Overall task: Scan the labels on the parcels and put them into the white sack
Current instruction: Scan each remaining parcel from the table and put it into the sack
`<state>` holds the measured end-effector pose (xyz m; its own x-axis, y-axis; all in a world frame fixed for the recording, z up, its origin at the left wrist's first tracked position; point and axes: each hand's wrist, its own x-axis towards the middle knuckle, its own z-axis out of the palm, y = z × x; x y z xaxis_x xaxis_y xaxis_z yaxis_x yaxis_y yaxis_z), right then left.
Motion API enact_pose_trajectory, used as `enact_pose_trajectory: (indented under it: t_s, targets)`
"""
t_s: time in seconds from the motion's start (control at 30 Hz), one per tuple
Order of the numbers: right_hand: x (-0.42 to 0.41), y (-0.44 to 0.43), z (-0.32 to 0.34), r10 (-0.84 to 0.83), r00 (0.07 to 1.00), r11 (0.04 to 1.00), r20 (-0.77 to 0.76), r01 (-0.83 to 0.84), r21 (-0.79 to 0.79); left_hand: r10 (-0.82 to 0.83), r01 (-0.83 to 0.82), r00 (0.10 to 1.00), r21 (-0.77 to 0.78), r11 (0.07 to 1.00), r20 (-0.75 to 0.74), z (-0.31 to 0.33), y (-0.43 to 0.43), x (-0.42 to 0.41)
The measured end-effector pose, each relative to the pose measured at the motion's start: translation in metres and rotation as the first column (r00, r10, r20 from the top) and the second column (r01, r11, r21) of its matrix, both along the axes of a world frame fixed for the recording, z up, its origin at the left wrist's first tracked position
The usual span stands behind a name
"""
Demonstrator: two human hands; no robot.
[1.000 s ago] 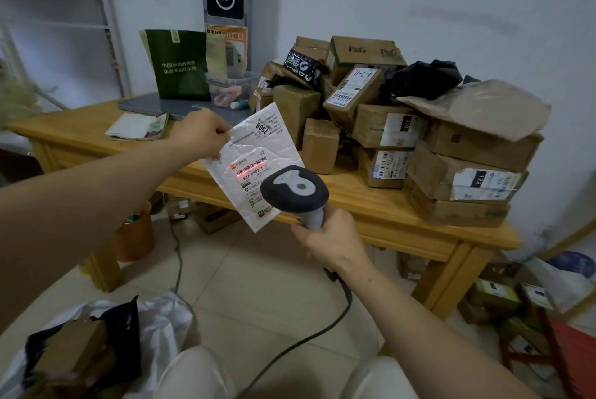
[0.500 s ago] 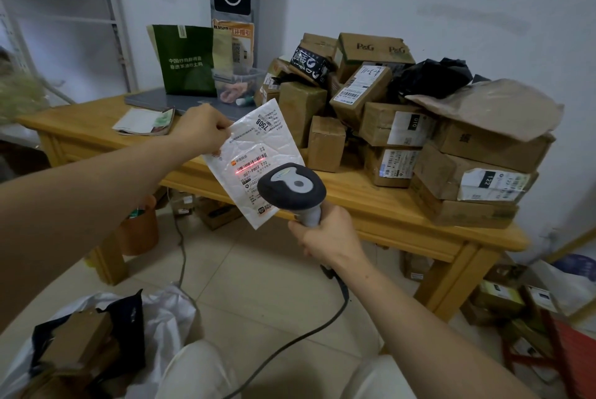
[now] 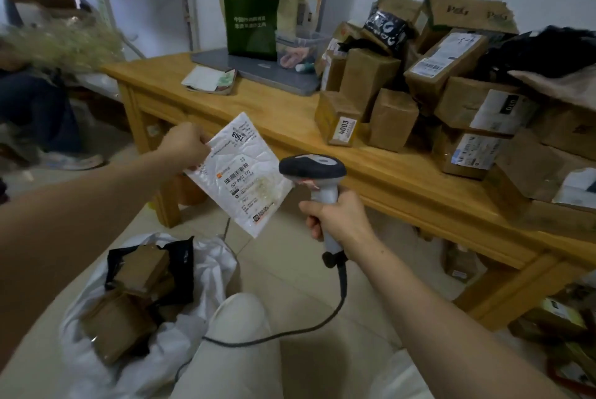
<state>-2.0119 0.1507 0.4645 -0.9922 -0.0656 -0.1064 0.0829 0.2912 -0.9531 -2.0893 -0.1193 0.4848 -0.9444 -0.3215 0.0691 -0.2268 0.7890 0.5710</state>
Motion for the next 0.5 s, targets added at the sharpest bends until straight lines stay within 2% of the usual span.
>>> enact_pose_trajectory:
  t_s: [0.13, 0.27, 0.4, 0.5]
  targets:
    - [-0.004, -0.045, -0.021, 0.088, 0.986, 0.996, 0.142, -0.088, -0.008, 0.276, -0.298, 0.952, 0.199, 0.934, 0.131, -0.065, -0.072, 0.028]
    - [-0.016, -0.089, -0.042, 0.130, 0.965, 0.991, 0.229, -0.118, -0.065, 0.499, -0.560, 0.828, 0.427, 0.710, 0.256, -0.124, -0.125, 0.054]
    - [-0.027, -0.135, -0.067, 0.145, 0.941, 0.987, 0.304, -0.115, -0.116, 0.589, -0.704, 0.705, 0.483, 0.520, 0.394, -0.174, -0.154, 0.077]
    - [-0.037, -0.163, -0.085, 0.181, 0.916, 0.983, 0.357, -0.153, -0.104, 0.579, -0.731, 0.678, 0.504, 0.460, 0.454, -0.205, -0.169, 0.086]
